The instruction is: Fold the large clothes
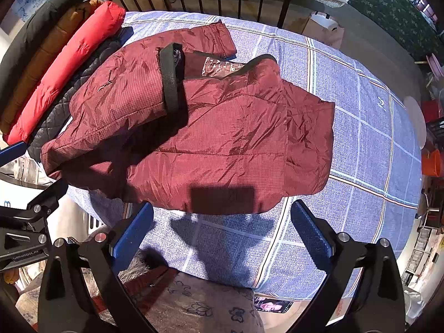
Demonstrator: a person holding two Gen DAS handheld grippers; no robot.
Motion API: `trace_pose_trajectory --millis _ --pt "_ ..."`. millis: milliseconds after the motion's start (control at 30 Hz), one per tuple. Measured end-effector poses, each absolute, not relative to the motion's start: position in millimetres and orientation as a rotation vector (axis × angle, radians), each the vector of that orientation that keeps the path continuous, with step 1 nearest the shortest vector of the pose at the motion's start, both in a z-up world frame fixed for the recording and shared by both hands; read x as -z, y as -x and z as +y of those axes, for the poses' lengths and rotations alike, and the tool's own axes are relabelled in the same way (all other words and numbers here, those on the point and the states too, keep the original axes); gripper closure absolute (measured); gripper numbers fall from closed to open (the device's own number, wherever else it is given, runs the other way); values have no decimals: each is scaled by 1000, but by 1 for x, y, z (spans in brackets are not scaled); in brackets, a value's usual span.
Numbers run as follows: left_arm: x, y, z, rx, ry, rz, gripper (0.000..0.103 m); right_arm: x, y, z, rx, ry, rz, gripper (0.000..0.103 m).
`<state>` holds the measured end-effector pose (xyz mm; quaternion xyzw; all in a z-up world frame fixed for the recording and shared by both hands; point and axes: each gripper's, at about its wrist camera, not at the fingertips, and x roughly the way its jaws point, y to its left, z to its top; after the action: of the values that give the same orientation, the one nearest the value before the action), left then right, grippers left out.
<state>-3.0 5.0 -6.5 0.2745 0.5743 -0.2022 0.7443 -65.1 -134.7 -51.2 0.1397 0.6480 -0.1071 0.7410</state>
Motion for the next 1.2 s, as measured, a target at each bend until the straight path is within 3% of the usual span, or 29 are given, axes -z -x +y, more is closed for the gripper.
trace_pose_trajectory --millis 1200 --pt "10 3 1 451 -610 1267 6 55 62 -133 226 -301 1443 5"
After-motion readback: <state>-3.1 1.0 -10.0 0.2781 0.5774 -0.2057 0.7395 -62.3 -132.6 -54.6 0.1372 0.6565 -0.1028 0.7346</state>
